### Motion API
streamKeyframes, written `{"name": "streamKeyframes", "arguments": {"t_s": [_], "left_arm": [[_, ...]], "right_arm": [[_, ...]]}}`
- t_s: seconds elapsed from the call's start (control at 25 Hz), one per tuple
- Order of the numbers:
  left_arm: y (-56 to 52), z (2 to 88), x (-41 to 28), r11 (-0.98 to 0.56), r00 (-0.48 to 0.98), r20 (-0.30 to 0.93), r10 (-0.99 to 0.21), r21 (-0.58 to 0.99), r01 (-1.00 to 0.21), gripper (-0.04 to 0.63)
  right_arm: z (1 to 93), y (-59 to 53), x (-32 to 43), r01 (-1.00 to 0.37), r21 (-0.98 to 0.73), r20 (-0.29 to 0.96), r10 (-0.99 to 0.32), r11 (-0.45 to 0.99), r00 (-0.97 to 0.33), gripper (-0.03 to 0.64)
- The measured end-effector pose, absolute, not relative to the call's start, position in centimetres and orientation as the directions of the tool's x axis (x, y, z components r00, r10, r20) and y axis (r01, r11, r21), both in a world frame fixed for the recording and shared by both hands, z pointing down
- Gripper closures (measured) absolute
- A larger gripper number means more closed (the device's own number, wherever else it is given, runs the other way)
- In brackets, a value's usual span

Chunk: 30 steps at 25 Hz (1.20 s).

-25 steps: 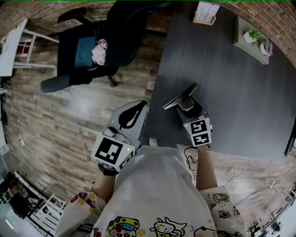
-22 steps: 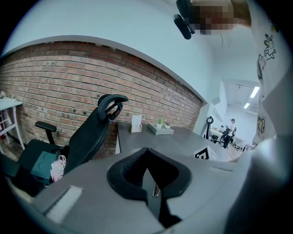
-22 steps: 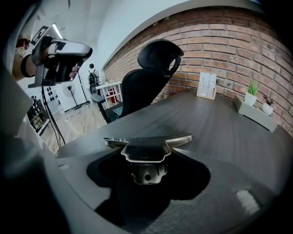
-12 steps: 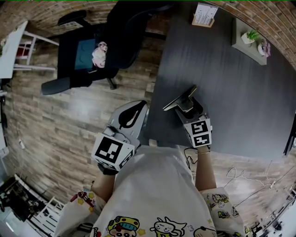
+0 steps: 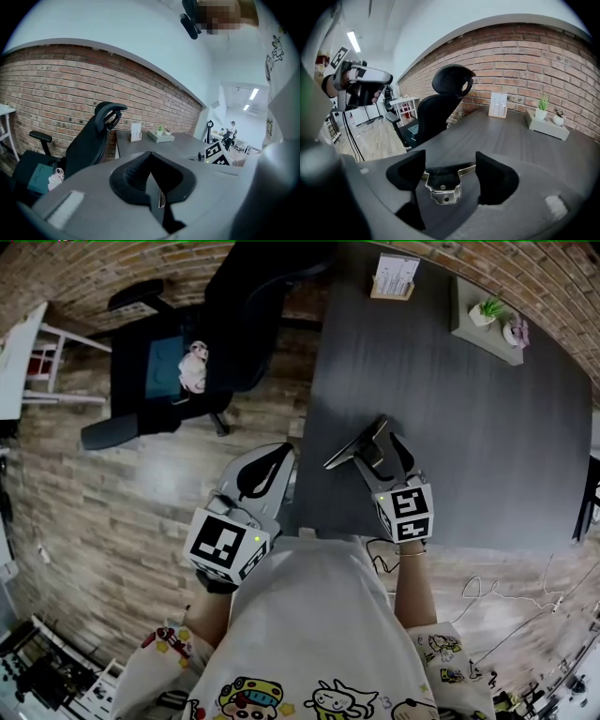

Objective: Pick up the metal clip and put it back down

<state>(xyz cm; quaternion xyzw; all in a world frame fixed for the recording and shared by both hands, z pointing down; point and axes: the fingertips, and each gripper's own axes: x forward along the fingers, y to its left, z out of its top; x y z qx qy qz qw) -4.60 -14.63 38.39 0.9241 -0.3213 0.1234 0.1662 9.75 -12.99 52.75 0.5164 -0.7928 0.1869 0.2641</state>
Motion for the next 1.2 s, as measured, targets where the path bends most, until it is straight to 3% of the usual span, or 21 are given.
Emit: {"name": "streamKeyframes", "arguments": {"t_s": [0.4, 0.96, 1.2], "left_arm": [[-14.8, 37.2, -4.5, -0.769, 0.788, 0.290, -0.543, 0.205, -0.605, 0.595], [-13.6, 34.5, -3.6, -0.806, 0.819, 0.198, -0.539, 0.162, -0.569, 0.595], [-13.5, 33.6, -3.8, -0.801, 0.813, 0.188, -0.551, 0.154, -0.578, 0.595]], "right_arm": [[46.3, -13.2, 10.5, -0.939, -0.012, 0.482, -0.821, 0.343, -0.306, 0.311], [37.5, -11.3, 11.7, -0.958, -0.094, 0.234, -0.929, 0.272, -0.287, 0.463], [35.3, -10.0, 12.2, -0.964, -0.097, 0.185, -0.947, 0.247, -0.261, 0.559]]}}
